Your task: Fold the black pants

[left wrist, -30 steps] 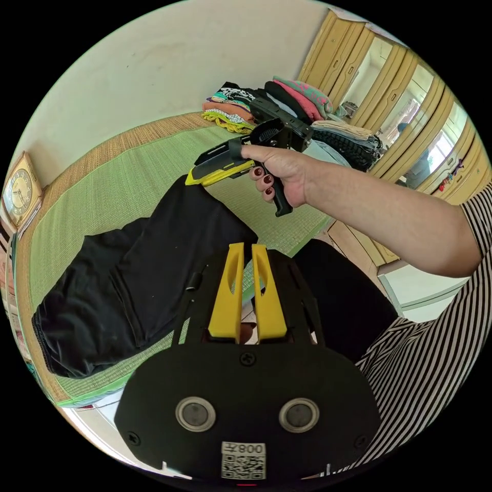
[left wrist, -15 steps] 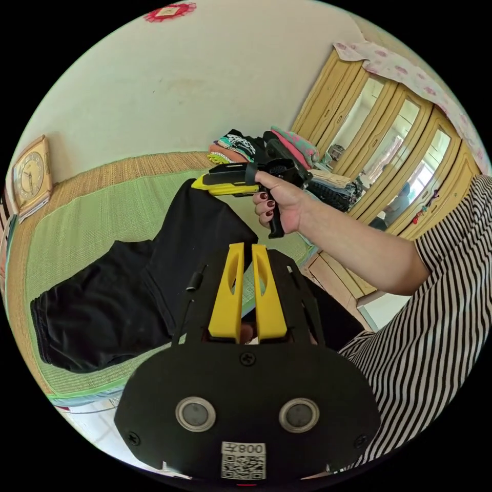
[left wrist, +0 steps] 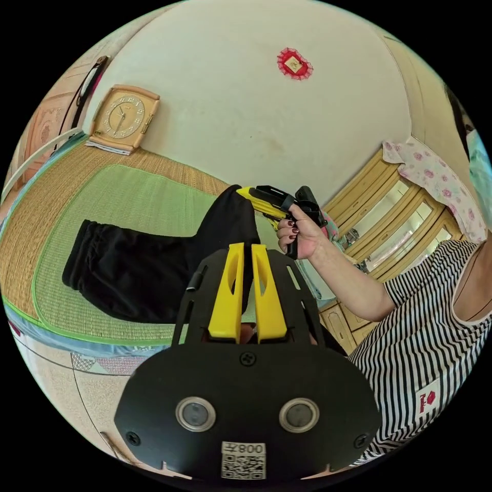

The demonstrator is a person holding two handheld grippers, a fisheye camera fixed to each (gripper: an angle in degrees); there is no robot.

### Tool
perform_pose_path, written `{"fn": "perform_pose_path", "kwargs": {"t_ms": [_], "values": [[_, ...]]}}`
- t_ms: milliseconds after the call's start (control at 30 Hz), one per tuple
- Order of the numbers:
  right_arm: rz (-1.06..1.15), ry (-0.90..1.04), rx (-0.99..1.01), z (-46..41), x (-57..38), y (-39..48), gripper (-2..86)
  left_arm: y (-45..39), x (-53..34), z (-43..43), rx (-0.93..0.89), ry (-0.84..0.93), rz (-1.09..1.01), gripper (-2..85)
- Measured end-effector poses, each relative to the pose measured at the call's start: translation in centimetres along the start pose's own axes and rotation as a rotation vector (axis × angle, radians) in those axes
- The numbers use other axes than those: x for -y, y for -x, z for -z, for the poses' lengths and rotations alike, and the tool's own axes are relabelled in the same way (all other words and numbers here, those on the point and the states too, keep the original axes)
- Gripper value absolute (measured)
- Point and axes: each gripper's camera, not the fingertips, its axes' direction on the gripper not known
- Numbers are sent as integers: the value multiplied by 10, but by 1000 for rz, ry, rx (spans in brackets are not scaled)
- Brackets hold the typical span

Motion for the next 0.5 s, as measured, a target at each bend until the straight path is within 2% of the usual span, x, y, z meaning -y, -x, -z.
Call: {"fn": "perform_pose_path", "kwargs": {"t_ms": [367, 500], "values": [[28, 128, -80, -139, 35, -10, 25, 156, -33, 79, 97, -91, 230, 28], [19, 164, -98, -184, 45, -21, 26, 210, -46, 100, 56, -125, 326, 27]]}}
